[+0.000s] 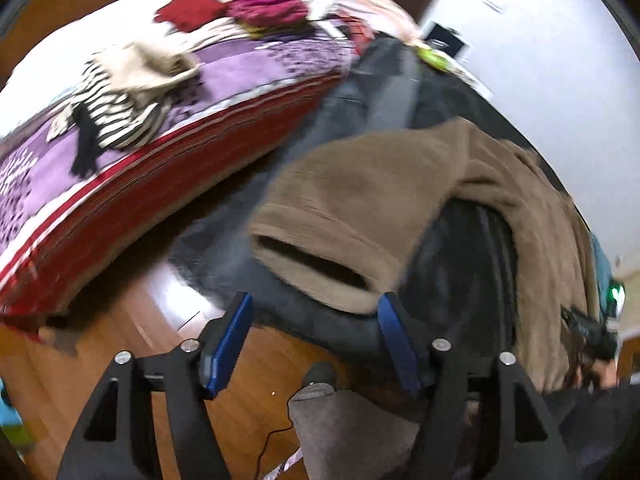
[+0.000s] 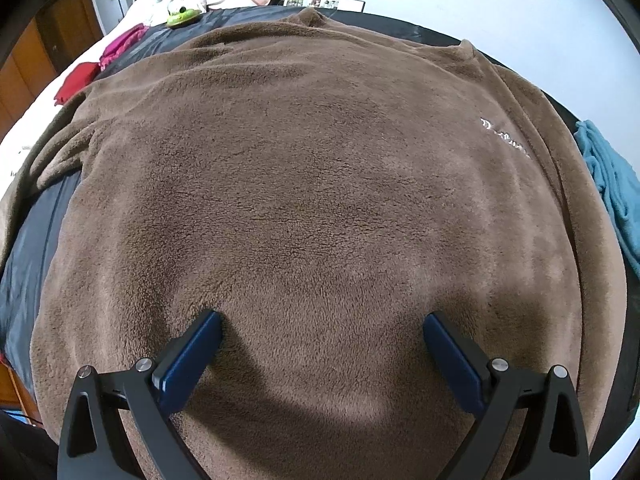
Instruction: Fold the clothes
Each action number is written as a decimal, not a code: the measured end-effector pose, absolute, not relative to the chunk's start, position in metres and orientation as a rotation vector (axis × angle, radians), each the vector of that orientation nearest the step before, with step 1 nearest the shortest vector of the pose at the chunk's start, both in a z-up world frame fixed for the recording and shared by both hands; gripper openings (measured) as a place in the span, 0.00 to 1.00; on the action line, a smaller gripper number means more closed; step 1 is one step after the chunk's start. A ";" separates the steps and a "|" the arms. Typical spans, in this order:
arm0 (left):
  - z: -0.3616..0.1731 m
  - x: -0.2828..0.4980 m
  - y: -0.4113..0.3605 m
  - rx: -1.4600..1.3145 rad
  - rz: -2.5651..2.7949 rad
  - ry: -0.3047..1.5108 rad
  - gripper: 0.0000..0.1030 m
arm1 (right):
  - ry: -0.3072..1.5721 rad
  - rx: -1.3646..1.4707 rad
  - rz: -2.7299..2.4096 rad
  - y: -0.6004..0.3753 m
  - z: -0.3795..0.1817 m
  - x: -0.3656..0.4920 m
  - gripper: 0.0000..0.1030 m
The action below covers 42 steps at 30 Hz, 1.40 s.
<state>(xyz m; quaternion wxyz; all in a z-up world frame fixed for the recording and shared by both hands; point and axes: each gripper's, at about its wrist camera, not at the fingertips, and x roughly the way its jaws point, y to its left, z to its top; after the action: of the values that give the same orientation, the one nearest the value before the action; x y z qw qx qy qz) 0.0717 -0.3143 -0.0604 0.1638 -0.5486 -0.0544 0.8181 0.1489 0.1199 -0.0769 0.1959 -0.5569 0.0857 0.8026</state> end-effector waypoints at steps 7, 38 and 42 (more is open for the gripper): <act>-0.075 0.065 -0.260 -1.513 2.309 0.026 0.72 | 0.245 -1.544 2.244 0.114 -0.075 0.151 0.98; -0.050 -0.125 -0.399 -1.550 2.373 -1.004 0.08 | 0.236 -1.538 2.245 0.110 -0.047 0.079 0.98; -0.072 -0.119 -0.406 -1.611 2.344 -1.047 0.08 | 0.211 -1.469 2.309 0.129 -0.026 0.042 0.98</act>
<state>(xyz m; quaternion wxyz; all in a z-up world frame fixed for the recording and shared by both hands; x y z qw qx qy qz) -0.1191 -0.4058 -0.0721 0.0554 -0.5309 -0.3450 0.7721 0.0423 0.1289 -0.0260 0.1971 -0.5246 0.0755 0.8248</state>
